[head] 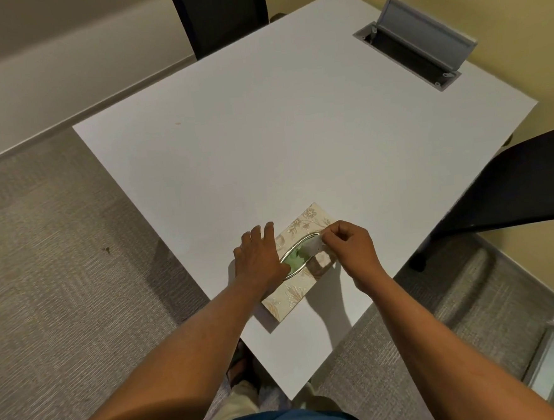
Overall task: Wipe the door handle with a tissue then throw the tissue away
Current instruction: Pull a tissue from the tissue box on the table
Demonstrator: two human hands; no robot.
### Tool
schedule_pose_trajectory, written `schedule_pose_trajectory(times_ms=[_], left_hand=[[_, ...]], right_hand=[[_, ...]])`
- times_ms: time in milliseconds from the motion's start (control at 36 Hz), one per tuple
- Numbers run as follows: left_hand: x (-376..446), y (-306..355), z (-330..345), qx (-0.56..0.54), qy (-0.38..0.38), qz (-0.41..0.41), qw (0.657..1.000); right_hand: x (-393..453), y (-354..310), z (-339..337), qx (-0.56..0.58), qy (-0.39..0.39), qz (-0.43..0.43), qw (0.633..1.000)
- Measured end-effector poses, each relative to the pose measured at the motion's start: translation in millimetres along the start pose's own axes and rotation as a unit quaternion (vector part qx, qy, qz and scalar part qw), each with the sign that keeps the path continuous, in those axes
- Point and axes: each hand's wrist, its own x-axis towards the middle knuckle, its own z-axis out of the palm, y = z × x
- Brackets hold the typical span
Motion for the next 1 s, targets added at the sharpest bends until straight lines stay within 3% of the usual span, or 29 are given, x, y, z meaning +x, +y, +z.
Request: schedule_pose_trajectory(times_ms=[389,722,1000], left_hand=[[-1.1,5.4,-8.8,0.053,-0.013,-0.017,0.998],[-5.9,0.3,-12.5,-0.039,-0.025,0.003,0.999],[-13.6,13.8,-14.5,-0.004,-0.01,-0.004,1.0]], right_hand=[[-9.1,-28.8,-8.7,0.08,0.007,-0.026,0.996],[-3.7,-34.4,-24.7,0.199,0.027,-0.02,0.98],[-11.2,-32.2,-38.2,0.207,0.037,-0.014,0.978]])
